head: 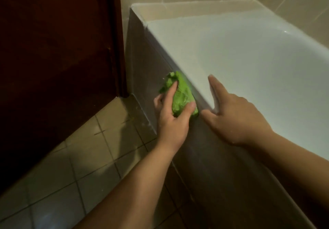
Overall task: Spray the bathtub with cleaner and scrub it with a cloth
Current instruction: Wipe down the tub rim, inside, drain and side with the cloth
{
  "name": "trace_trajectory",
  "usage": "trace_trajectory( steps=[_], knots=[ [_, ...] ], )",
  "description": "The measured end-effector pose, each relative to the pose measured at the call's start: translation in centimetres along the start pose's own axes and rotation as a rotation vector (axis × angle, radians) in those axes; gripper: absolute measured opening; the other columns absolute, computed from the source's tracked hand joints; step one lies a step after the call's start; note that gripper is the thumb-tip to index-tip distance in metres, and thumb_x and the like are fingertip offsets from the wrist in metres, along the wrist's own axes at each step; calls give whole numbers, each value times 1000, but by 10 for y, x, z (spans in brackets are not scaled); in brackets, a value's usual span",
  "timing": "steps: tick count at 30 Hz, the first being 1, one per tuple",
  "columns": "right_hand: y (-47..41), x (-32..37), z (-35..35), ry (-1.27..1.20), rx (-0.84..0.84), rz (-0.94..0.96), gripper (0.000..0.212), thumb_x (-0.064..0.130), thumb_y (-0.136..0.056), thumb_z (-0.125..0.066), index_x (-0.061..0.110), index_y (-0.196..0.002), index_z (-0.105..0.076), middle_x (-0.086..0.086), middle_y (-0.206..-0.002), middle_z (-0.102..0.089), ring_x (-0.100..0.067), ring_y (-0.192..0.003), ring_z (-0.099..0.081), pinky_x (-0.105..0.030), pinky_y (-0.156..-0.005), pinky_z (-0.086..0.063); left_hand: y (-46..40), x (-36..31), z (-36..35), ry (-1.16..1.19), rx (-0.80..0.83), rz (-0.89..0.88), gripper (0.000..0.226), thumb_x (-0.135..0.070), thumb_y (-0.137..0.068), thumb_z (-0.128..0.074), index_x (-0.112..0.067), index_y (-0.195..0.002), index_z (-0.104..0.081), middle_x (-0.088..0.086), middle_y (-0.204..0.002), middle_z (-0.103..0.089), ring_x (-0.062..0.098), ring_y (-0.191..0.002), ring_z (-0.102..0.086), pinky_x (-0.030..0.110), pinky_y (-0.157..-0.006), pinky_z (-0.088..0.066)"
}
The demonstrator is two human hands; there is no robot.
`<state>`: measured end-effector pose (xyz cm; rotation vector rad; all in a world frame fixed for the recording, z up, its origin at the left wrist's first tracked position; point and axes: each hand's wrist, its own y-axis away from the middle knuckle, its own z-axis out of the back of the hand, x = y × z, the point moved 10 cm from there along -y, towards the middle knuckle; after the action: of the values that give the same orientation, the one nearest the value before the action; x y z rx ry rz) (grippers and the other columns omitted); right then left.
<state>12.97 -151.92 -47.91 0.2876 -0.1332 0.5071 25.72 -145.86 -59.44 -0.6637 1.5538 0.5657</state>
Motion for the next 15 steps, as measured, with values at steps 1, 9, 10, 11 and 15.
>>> trace_trajectory(
  steps=[1,9,10,11,15],
  knots=[
    [-2,1,0,-16,-4,3,87,53,-95,-52,43,-162,4,-12,-127,-62,-35,-107,-59,-36,-79,-39,6,3,-2,-10,7,-18,64,-37,-89,-74,-77,-124,-38,-8,-142,-35,4,-132,-43,7,-105,-34],
    [-14,-3,-3,17,-23,13,97,56,-88,-58,45,-158,8,-4,-97,-55,-28,-86,-55,-38,-73,-44,12,186,3,263,-98,525,73,-20,-90,-75,-26,-154,-39,5,-140,-58,27,-128,-57,38,-105,-47],
    [-16,-3,-4,25,-27,14,99,57,-87,-60,45,-158,8,-4,-98,-55,-28,-88,-55,-38,-74,-45,16,217,3,256,-114,602,69,-15,-94,-72,-23,-154,-39,4,-137,-58,26,-127,-56,36,-103,-47],
    [-17,-3,-3,29,-28,17,100,57,-87,-61,46,-158,9,-4,-98,-56,-27,-87,-56,-38,-74,-45,22,246,3,255,-121,671,63,-16,-97,-68,-24,-153,-42,5,-137,-59,26,-125,-57,37,-103,-47],
    [-16,-7,-3,24,-30,6,100,56,-85,-63,49,-158,6,8,-85,-50,-10,-73,-49,-36,-66,-41,46,348,-4,206,-114,791,41,-35,-96,-66,-35,-136,-58,8,-135,-64,31,-117,-63,54,-103,-51]
  ],
)
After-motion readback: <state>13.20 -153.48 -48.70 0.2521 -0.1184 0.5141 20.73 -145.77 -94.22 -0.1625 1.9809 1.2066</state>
